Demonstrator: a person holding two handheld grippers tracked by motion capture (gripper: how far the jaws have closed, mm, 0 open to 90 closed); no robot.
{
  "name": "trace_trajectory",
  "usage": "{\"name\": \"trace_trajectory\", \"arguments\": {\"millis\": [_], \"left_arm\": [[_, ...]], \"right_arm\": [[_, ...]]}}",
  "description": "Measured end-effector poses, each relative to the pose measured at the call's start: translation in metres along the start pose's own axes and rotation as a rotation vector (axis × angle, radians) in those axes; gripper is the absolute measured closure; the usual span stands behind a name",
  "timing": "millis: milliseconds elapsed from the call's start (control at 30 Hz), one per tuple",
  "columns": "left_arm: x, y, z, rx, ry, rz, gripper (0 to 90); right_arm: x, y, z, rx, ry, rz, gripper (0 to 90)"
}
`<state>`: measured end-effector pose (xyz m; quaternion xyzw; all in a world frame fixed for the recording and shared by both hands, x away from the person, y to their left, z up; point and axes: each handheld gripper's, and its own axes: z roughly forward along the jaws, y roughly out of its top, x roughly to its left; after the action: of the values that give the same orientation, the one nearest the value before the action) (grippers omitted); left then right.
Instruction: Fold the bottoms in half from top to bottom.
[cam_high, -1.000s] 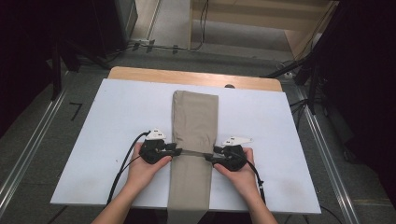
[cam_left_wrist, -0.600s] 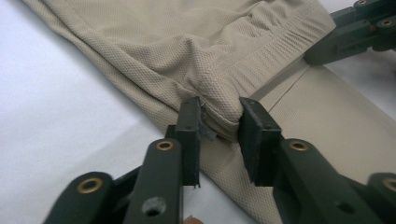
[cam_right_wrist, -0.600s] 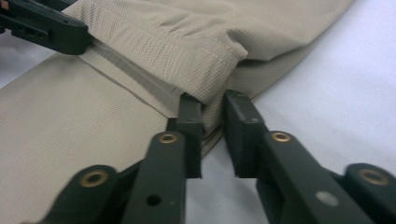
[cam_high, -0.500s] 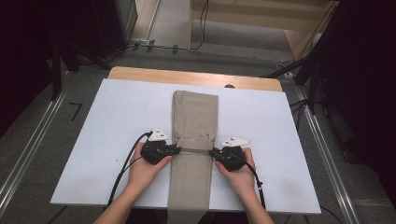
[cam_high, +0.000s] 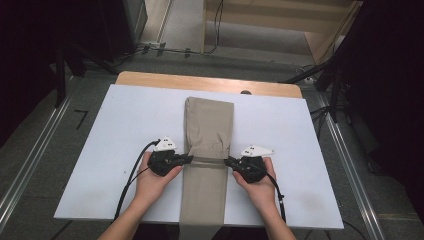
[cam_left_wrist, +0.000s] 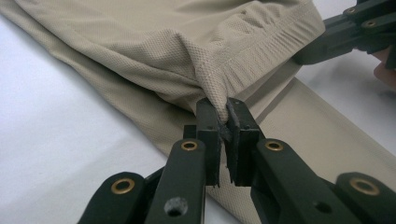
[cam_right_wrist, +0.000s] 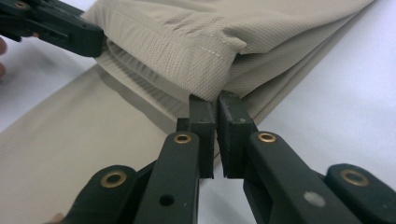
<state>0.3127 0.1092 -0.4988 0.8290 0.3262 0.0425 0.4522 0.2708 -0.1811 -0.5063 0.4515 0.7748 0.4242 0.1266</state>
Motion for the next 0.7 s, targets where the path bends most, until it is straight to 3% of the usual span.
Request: {"name": "trace_trajectory", "arguments": {"millis": [233,367,500,700], "left_arm": [[-0.006,0.001,-0.007,-0.006,-0.003,0.016,86.2],[-0.014,-0.004,-0.016,0.000,-0.019,0.028,86.2],[-0.026,-0.012,-0.027,0.005,-0.047,0.023,86.3],[-0.048,-0.032,-0.044,0.029,-0.063,0.046,86.2]], "right_arm": [[0.005,0.001,-0.007,-0.005,-0.002,-0.013,83.9],[0.010,-0.003,-0.017,-0.022,0.028,-0.004,84.0],[0.022,-0.014,-0.027,-0.029,0.046,0.015,84.0],[0.043,-0.036,-0.041,-0.029,0.061,0.010,84.1]]}}
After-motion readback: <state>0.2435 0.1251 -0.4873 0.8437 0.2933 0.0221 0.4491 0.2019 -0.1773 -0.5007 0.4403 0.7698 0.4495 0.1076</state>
